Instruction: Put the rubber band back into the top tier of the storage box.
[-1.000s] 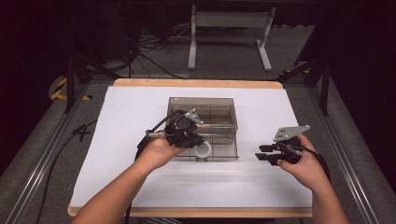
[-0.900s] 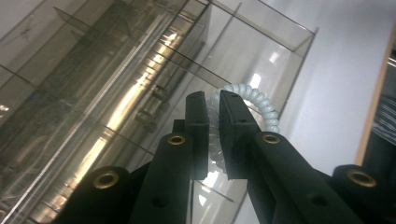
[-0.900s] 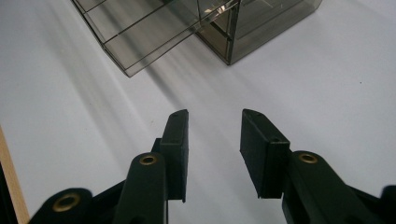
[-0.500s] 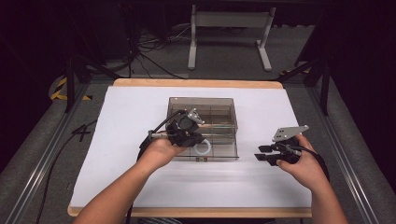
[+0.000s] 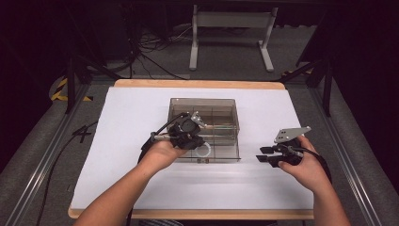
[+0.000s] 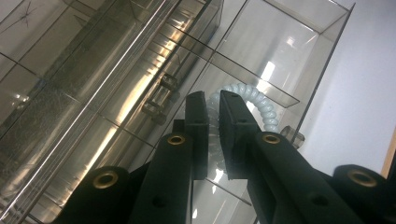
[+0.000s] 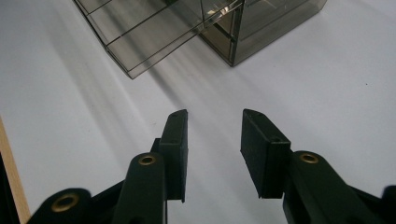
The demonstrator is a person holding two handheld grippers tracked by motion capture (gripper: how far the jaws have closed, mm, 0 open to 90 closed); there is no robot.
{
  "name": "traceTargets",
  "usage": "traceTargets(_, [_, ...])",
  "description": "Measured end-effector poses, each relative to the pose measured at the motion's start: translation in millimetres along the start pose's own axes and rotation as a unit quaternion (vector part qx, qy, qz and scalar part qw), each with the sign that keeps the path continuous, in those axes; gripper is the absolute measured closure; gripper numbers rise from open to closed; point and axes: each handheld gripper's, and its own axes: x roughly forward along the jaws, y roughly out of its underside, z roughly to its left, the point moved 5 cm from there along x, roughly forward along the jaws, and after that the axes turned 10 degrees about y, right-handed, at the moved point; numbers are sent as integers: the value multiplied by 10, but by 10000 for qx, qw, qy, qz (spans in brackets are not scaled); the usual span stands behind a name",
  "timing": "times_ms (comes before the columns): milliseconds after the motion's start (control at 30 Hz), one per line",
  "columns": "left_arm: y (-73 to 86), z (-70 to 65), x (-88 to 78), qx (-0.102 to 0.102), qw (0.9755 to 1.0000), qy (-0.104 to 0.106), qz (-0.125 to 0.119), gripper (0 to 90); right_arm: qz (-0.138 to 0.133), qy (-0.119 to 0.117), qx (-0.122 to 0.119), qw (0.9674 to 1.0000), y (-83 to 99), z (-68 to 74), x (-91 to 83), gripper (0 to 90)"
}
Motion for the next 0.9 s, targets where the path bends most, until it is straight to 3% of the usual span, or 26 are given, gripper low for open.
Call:
traceTargets(633, [6, 7, 81, 108, 9996, -152, 194, 814, -60, -23, -18, 10000, -11, 12, -13, 616])
traceTargets(900, [0, 7, 83, 184, 9994, -250, 138, 772, -82, -27, 11, 10000, -9, 11, -23, 607])
